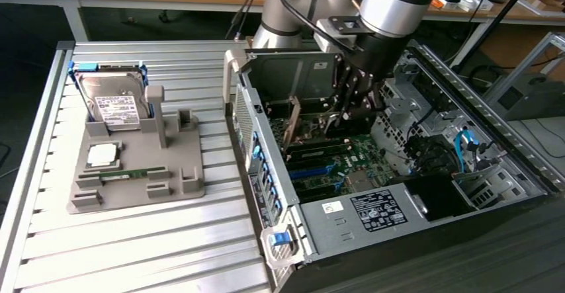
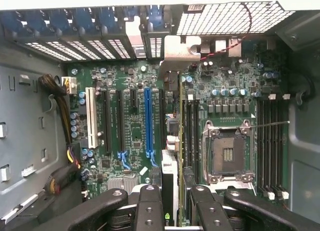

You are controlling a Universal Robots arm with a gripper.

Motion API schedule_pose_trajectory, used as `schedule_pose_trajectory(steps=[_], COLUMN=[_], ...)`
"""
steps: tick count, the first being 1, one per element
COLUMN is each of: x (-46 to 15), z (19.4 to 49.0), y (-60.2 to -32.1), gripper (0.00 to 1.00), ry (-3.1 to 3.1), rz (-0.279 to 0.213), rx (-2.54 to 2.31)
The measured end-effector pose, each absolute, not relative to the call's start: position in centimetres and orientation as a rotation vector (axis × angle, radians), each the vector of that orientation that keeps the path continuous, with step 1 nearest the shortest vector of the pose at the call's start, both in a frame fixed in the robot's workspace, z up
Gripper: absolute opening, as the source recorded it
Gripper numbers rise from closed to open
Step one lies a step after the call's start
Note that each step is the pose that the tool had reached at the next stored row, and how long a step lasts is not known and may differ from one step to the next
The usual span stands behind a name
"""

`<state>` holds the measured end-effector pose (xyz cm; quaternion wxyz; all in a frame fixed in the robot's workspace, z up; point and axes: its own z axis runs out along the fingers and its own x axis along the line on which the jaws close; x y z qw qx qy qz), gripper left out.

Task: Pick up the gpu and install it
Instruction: 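Insert the gpu into the slot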

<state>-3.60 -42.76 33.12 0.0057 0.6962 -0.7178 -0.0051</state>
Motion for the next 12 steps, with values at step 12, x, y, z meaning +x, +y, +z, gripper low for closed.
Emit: schedule_pose_trajectory(steps=[12], x=[-3.9], z=[32.3], y=[-44.1], gripper=[0.27], ry=[-2.247], rz=[-0.017], rx=[2.180])
